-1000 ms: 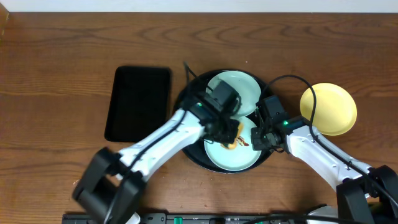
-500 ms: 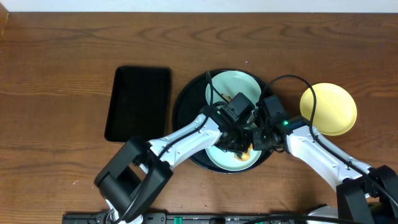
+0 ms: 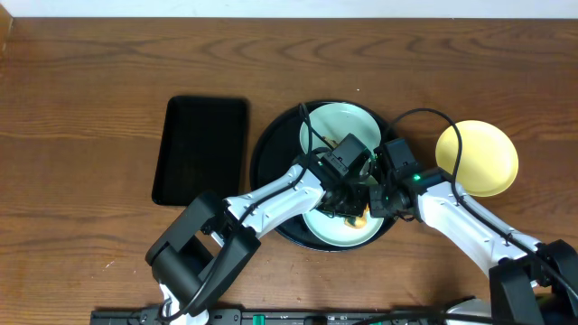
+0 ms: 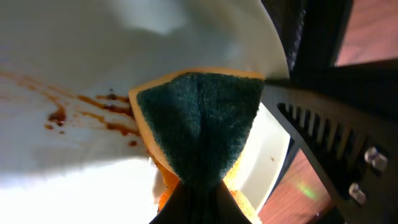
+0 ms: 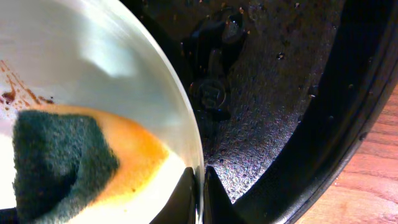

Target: Clean dirty plates on tray and stack at the side

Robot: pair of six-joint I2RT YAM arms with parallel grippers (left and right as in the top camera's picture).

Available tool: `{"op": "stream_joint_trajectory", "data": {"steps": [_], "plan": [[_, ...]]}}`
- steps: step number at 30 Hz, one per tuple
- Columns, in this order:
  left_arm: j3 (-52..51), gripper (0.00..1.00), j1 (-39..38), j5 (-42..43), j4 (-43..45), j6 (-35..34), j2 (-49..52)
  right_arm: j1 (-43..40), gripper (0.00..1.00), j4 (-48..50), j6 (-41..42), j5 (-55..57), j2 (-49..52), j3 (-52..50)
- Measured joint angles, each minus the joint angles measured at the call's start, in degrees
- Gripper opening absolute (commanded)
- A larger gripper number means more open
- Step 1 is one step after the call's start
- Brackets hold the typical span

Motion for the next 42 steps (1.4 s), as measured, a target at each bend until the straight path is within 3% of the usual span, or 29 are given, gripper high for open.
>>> {"op": "stream_joint_trajectory", "data": {"steps": [16, 25, 29, 37, 42], "plan": [[0.0, 0.07, 0.1, -7.2, 0.6, -4.3, 1.3, 0.0, 0.01, -0.9, 0.0, 0.0, 0.0, 0.0], [0.5, 0.07, 4.5, -11.4, -2.2, -7.0, 1.3, 0.0, 0.01, -1.4, 0.0, -0.3, 0.0, 0.2], [0.5, 0.07, 5.9, -7.0, -1.7, -7.3, 1.3, 0.0, 0.01, -1.4, 0.0, -0.3, 0.0, 0.2], [0.3, 0.07, 4.5, 12.2, 0.4, -2.0, 1.9, 0.0, 0.01, -1.4, 0.0, -0.3, 0.0, 0.2], [0.3, 0.07, 4.1, 16.9, 0.7, -1.8, 1.9, 0.0, 0.01, -1.4, 0.0, -0.3, 0.0, 0.2]]}}
